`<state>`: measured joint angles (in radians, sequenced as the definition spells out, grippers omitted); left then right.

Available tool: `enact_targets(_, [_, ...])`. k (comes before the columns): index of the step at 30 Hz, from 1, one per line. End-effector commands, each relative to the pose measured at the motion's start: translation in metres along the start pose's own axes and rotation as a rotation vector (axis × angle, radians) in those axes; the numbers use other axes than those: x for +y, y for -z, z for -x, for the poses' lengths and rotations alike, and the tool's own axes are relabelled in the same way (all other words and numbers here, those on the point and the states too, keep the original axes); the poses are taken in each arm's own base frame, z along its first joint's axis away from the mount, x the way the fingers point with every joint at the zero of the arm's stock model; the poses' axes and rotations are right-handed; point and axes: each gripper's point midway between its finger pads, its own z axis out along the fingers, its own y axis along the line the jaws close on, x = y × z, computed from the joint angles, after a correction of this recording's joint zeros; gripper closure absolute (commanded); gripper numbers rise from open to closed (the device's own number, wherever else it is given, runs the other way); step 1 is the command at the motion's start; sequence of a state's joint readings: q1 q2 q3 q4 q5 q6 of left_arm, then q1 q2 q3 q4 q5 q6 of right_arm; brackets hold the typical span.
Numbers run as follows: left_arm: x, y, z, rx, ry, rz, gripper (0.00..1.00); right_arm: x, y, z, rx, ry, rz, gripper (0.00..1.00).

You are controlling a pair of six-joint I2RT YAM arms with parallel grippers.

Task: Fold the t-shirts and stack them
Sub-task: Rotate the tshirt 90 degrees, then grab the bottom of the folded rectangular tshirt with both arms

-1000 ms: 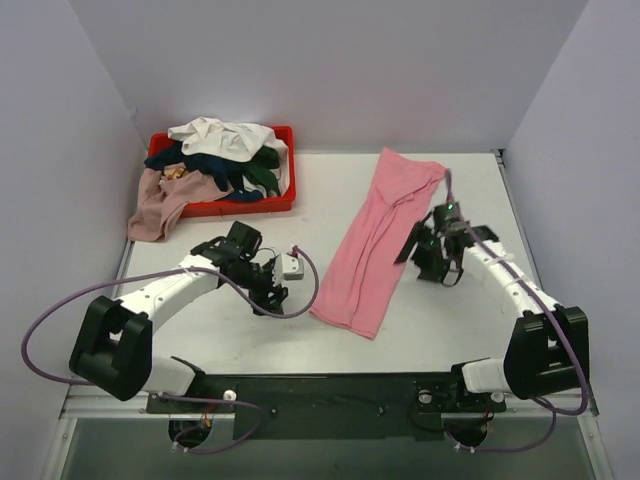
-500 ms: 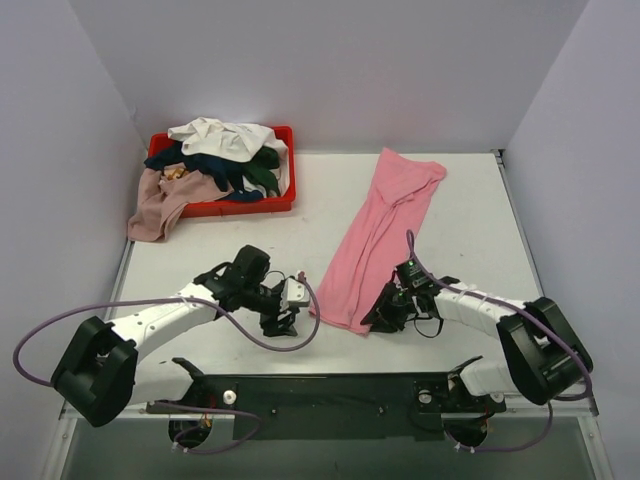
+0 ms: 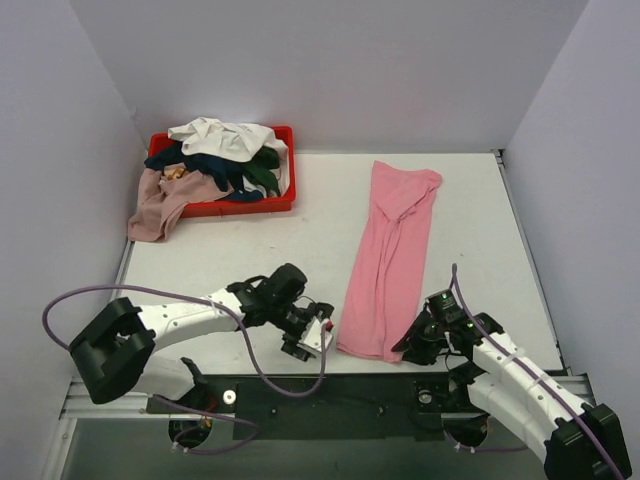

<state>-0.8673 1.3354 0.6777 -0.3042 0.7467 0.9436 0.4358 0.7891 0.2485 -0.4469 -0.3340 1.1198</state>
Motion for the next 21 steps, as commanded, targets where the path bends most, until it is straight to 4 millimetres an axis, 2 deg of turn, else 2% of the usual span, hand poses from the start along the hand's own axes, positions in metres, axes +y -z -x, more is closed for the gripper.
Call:
enact_targets(1, [0.024,-0.026,0.039,-0.029,-0.332,0.028,0.15,-0.054,0.009,-0.016,0.06,-0.018,-0.218,0.64])
enact_targets(4, [0.017,-0.042,0.034,-0.012,-0.393,-0.023,0.15,-0.052,0.017,-0.011,0.028,-0.01,-0.226,0.62])
enact_targets(7, [0.031,-0.049,0.027,0.028,-0.413,0.019,0.16,-0.053,0.015,-0.011,0.029,-0.012,-0.228,0.62])
enact_targets(10, [0.031,-0.053,0.014,0.074,-0.443,-0.003,0.24,-0.053,0.007,-0.013,0.05,-0.008,-0.217,0.62])
enact_targets(12, [0.028,-0.057,0.01,0.078,-0.445,-0.01,0.3,-0.054,0.005,-0.013,0.054,-0.001,-0.223,0.68])
enact_targets(15, [0.021,-0.069,0.012,0.073,-0.452,-0.011,0.38,-0.053,0.007,-0.01,0.048,0.001,-0.219,0.88])
enact_targets(17, [0.016,-0.077,0.01,0.082,-0.46,-0.015,0.44,-0.048,0.008,-0.008,0.042,-0.002,-0.198,0.96])
enact_targets(18, [0.021,-0.079,0.014,0.072,-0.469,0.012,0.45,-0.045,0.009,-0.007,0.04,0.002,-0.187,0.99])
enact_targets(20, [0.022,-0.082,0.016,0.066,-0.441,0.038,0.58,-0.041,0.011,-0.004,0.036,0.005,-0.171,1.0])
enact_targets(21, [0.022,-0.082,0.015,0.067,-0.425,0.041,0.74,-0.04,0.013,-0.003,0.036,0.001,-0.174,1.0])
